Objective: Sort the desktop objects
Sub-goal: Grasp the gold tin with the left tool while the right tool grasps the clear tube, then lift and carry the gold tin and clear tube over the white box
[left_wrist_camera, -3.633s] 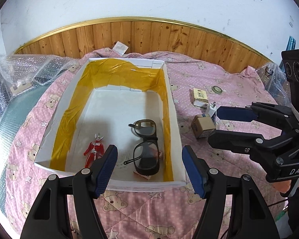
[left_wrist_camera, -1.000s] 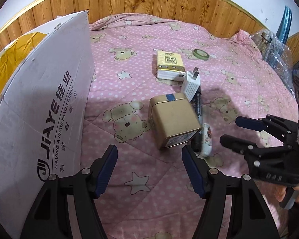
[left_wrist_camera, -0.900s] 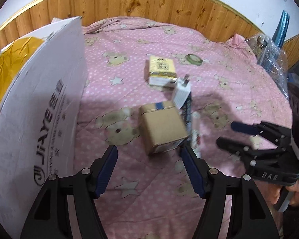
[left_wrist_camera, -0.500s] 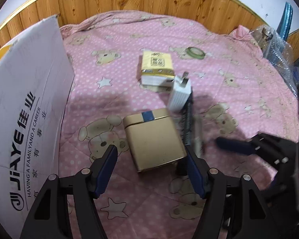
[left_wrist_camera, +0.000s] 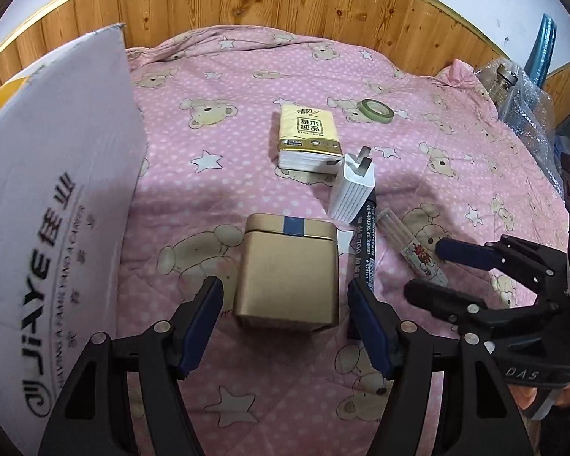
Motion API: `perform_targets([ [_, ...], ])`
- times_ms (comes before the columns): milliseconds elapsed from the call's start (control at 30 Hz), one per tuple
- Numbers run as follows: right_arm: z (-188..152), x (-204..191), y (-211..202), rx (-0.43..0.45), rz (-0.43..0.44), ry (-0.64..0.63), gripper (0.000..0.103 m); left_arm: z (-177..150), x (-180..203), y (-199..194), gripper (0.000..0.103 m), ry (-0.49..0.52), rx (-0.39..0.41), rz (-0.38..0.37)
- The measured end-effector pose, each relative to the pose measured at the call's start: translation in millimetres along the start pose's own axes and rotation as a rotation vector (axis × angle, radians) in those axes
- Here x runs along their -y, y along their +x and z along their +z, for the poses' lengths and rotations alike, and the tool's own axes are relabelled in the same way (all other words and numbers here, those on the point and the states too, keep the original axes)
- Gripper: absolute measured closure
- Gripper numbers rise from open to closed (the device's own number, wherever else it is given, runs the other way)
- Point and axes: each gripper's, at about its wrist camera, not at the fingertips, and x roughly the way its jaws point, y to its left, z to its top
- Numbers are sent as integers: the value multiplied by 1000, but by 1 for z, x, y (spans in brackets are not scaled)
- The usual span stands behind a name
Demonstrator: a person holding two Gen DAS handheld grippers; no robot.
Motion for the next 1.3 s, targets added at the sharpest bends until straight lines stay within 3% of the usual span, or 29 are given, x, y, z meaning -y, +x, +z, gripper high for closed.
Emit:
perform_targets([
  [167, 2, 3, 2, 10, -34, -8, 71, 2, -2, 14, 35, -3, 0, 11],
  [200, 1, 4, 2, 12, -36, -11, 72, 1, -1, 15, 39, 9, 1, 22],
  [300, 1, 5, 2, 20, -27, -14, 71, 0, 3, 15, 52, 33, 2, 29],
  [367, 1, 4, 3, 30, -22, -20, 66, 0, 2, 15, 53, 30, 1, 23],
  [467, -3, -1, 4, 46, -43, -64, 67, 0, 0, 15, 53, 22, 9, 15],
  [600, -5, -4, 4, 55, -75, -101, 83, -1, 3, 17, 53, 34, 28, 32],
  [1300, -5, -4, -29, 77, -35, -59, 83, -5, 8, -27, 53, 25, 69, 25],
])
